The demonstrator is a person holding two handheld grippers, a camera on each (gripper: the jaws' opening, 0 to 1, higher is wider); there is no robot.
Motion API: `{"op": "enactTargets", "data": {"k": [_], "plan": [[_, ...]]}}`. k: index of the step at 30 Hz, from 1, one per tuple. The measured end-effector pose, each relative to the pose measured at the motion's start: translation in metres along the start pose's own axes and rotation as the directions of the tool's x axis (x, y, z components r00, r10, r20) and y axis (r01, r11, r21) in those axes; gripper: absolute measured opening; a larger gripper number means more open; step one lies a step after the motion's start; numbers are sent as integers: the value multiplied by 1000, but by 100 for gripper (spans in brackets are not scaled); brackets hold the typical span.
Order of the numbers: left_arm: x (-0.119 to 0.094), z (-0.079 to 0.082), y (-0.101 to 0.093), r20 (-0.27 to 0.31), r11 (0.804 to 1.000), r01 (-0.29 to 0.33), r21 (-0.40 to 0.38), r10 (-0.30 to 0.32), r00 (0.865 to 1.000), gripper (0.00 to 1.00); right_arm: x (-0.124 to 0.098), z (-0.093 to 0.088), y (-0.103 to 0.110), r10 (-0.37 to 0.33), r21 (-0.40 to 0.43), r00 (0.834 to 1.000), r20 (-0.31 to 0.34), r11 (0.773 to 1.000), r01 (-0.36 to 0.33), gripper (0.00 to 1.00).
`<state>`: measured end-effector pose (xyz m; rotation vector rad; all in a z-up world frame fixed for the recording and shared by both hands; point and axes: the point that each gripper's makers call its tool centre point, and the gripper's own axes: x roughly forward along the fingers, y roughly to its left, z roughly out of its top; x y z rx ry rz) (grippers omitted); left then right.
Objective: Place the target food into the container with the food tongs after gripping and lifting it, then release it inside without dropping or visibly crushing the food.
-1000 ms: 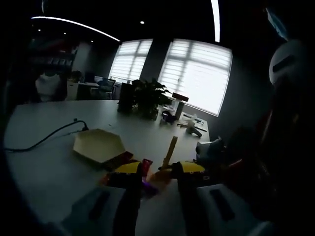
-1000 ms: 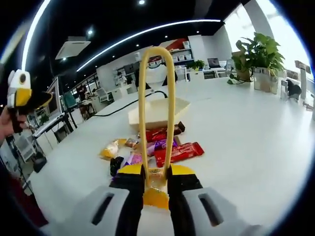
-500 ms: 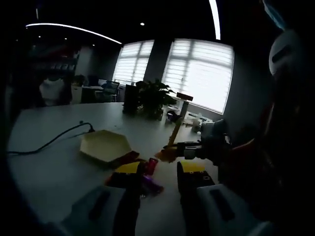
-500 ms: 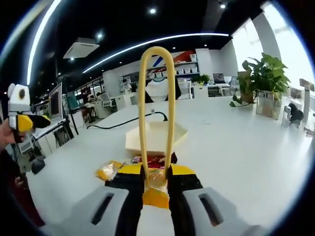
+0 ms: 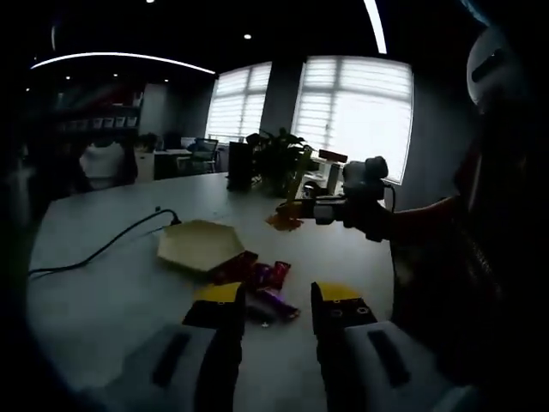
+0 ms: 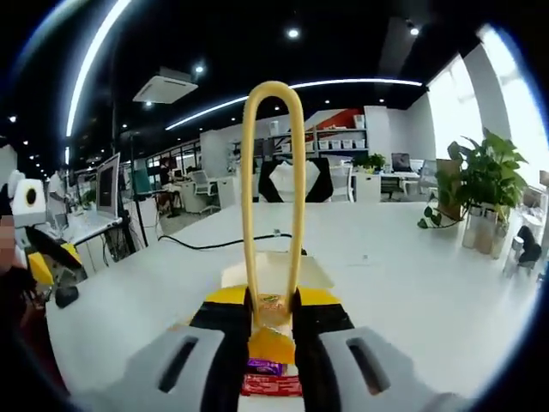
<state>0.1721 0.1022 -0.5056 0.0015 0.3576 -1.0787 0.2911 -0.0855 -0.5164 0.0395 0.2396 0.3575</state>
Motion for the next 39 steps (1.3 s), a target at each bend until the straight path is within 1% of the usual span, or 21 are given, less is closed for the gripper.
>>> {"op": "enactTargets", "data": {"k": [4,7,12,14,17,18,20,21,23,27,31,34,39], "plan": [[-6,-2,2,6,1000,-26,-12,26,1000,33,15,16,1,17,-14,1000,20,1000,-16,14],[-10,-5,2,6,999,-41,-21,41,999,33,26,23,2,28,-25,999,25,999,-28,14],[-17,-13,7,-2,996,-84,-33,84,996,33,51,37,5,50,-32,998,37,998,-49,14],[-20,-13,8,-1,994,-100,-39,100,995,33,62,41,4,57,-25,998,39,998,-56,14],[-23,-13,10,2,993,-114,-43,114,993,33,73,47,5,62,-20,997,45,998,-62,14],[-24,-14,10,2,991,-123,-44,123,992,33,80,48,4,65,-21,997,45,998,-64,15],[-26,-14,11,5,990,-131,-47,131,991,33,88,48,6,89,-13,994,55,996,-89,21],[-27,-15,12,6,989,-139,-54,139,990,32,96,45,9,133,10,990,41,991,-133,21],[-28,-17,11,3,988,-144,-54,145,989,32,99,48,4,109,-6,993,46,994,-109,21],[-29,-21,11,-3,987,-149,-65,149,989,32,94,56,6,120,-12,991,59,993,-119,21],[-26,-24,11,-16,988,-143,-64,143,990,33,86,55,9,129,-21,990,48,991,-129,22],[-23,-22,11,-15,989,-135,-57,134,991,33,78,56,10,132,-19,990,46,991,-131,23],[-23,-18,16,-11,990,-136,-46,136,991,32,61,57,16,145,-23,988,49,989,-144,23]]}}
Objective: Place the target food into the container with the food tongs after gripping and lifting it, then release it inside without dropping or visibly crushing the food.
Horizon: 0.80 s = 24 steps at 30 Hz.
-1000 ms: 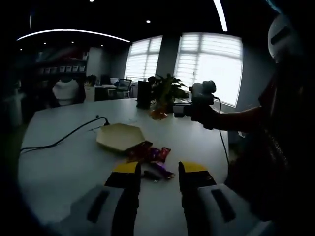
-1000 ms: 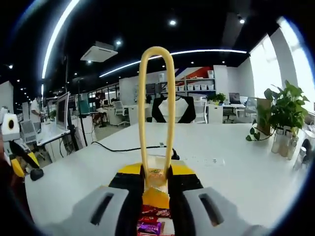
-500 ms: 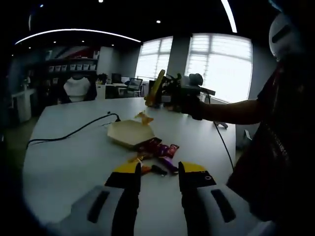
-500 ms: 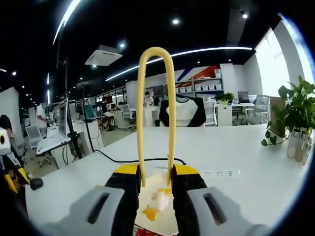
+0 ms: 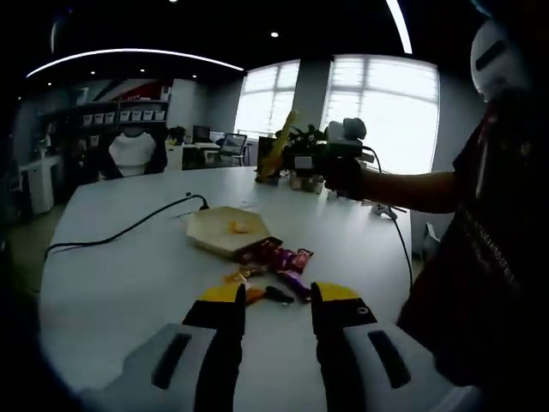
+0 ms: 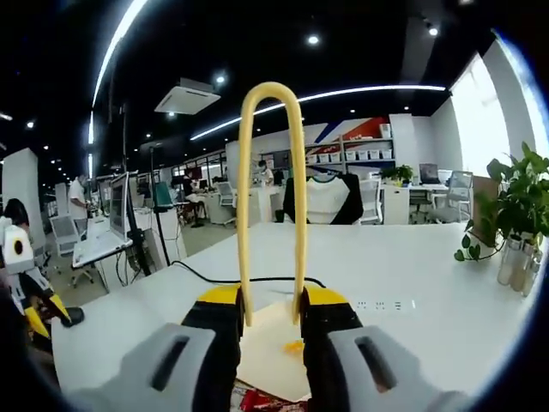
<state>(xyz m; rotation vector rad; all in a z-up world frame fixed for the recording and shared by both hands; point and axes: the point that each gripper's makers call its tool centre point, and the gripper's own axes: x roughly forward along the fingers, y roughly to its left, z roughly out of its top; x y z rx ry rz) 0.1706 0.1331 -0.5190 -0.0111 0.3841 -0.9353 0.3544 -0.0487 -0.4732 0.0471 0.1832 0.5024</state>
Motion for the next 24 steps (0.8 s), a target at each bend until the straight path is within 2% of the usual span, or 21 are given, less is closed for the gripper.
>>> {"op": "enactTargets", "data": {"k": [13,24], "plan": [[-2,-3,2,4,1000,0,-5,0,1000,32,-39,-12,5,-38,17,999,-8,999,38,24],[-1,-3,3,6,1000,5,-8,-5,1000,32,-65,-26,3,-88,99,996,1,991,87,24]]}}
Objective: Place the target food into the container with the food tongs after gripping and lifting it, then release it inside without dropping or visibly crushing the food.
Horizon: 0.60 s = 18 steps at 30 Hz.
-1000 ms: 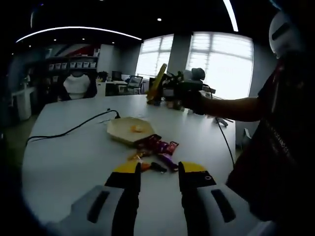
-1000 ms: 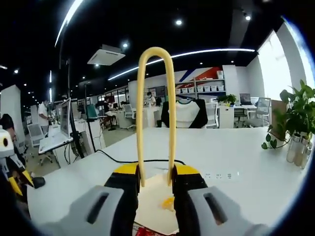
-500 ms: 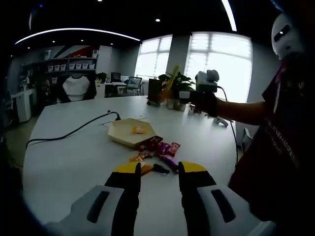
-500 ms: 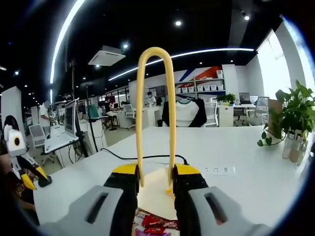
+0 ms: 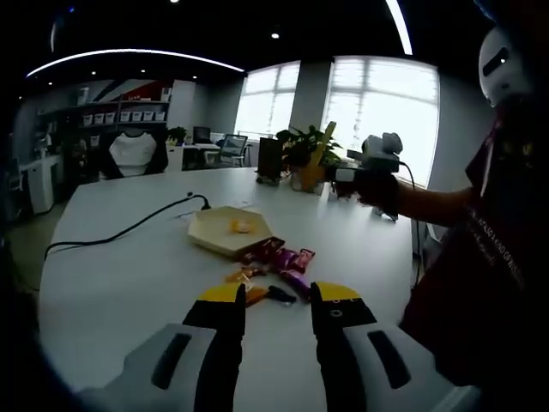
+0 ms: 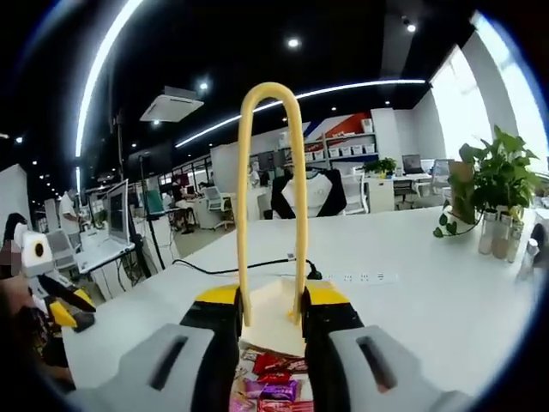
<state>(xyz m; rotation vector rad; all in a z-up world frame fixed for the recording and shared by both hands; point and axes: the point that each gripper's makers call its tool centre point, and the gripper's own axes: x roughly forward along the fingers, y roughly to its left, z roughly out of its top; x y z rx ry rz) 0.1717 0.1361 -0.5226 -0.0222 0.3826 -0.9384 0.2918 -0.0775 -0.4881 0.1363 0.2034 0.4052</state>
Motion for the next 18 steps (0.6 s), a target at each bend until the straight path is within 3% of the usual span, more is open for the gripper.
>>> {"op": "enactTargets", "data": {"k": [3,13,18], "plan": [[1,-2,-1,-7,1000,5,4,-5,1000,32,-7,3,0,-9,72,999,42,997,6,24],[1,-1,3,-9,1000,7,5,-7,1000,32,-26,2,-2,-26,12,999,47,1000,25,25],[0,0,7,-4,1000,-2,3,2,1000,32,-35,-3,-4,-40,32,998,54,999,38,25]]}}
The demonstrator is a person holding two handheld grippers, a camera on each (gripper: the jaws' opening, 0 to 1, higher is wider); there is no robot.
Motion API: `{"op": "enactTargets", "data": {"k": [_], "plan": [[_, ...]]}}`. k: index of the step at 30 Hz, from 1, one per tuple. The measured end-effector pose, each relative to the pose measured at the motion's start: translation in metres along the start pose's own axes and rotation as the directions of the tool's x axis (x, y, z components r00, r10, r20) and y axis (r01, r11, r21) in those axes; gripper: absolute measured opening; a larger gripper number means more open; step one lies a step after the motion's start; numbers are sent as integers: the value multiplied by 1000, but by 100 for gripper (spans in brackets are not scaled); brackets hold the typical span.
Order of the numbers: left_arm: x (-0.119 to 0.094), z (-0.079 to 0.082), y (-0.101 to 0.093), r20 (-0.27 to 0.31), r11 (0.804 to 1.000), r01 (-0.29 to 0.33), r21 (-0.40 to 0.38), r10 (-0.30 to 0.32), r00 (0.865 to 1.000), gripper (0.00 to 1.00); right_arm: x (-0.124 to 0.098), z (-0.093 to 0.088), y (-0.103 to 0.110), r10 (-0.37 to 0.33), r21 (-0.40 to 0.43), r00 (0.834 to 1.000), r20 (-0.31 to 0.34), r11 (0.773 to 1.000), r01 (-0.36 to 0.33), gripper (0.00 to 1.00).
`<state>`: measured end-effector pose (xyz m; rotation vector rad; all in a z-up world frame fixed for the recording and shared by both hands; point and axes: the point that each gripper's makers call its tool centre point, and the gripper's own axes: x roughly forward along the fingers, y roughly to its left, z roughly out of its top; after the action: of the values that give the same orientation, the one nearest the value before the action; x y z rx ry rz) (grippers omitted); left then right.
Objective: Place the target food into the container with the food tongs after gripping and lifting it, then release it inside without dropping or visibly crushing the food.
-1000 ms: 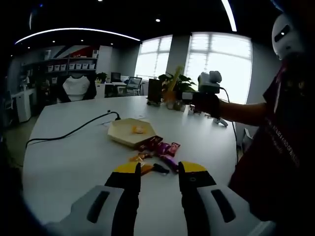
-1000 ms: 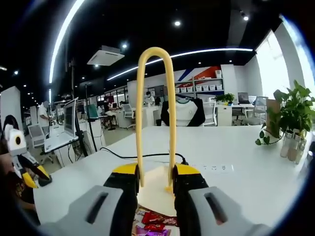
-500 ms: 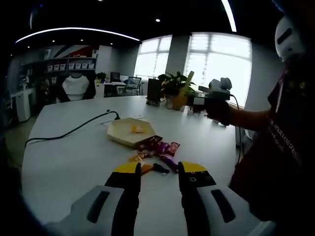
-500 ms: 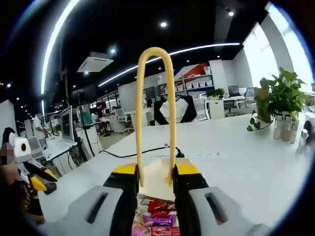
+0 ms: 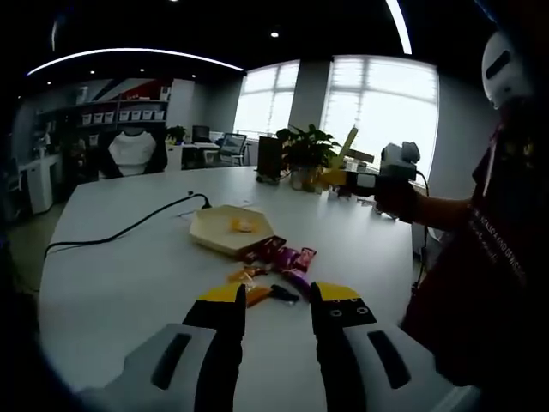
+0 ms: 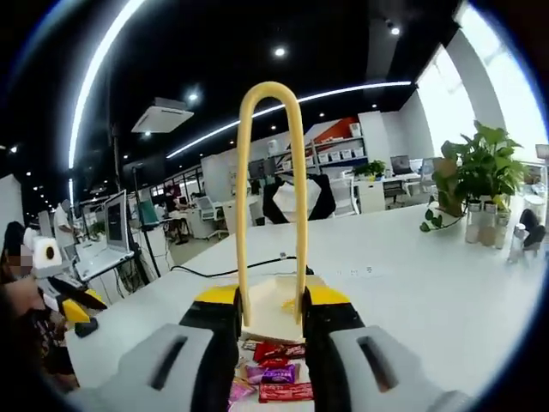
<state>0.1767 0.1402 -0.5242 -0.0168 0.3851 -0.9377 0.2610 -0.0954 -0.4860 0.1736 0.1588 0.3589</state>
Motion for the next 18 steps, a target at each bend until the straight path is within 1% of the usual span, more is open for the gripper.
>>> {"op": "enactTargets", "data": {"k": [4,8,10,15,18], "plan": [[-1,0,2,3,1000,-5,-2,5,1000,32,-8,0,-2,-8,38,1000,22,999,7,25],[0,-1,4,-1,1000,-8,-2,8,1000,32,-15,-5,0,-3,9,1000,17,1000,3,25],[0,-1,3,0,1000,-8,-3,8,1000,32,-19,-9,-1,-2,14,1000,11,1000,2,25],[3,-2,1,-7,1000,2,2,-2,1000,32,-27,-15,-4,-20,4,1000,10,1000,20,26],[5,-3,0,-12,1000,7,4,-7,1000,32,-31,-21,-5,-31,-21,1000,-1,999,31,26]]}}
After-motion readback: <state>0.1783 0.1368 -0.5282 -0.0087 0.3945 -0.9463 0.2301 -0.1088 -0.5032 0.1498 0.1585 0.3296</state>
